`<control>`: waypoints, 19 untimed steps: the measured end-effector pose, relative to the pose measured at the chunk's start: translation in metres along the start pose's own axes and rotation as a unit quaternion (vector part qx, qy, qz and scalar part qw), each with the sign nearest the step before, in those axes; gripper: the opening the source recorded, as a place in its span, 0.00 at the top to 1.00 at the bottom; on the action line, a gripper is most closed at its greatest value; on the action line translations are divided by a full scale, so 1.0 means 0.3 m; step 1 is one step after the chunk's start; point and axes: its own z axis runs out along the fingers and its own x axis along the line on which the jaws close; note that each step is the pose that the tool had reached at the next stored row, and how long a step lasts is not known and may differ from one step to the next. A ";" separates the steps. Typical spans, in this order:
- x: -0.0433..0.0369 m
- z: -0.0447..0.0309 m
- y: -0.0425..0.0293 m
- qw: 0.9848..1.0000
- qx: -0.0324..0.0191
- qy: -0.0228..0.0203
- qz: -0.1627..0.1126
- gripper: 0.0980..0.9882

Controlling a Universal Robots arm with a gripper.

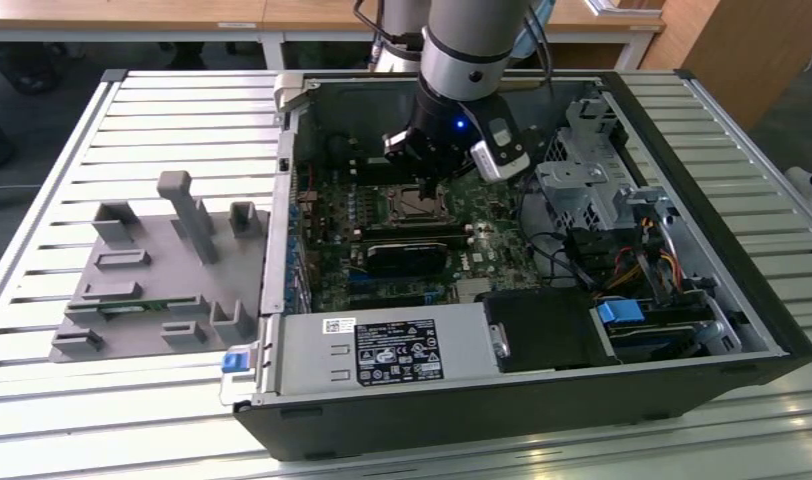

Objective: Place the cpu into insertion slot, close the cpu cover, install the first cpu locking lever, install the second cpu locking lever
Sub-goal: 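Install the second cpu locking lever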

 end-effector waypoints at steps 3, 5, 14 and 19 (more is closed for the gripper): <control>0.000 0.003 -0.004 1.000 0.000 0.000 0.000 0.99; 0.000 0.006 -0.009 1.000 0.000 0.000 0.000 0.99; 0.014 0.023 -0.021 1.000 0.000 0.000 0.001 0.99; 0.031 0.029 -0.029 1.000 0.000 0.000 0.001 0.99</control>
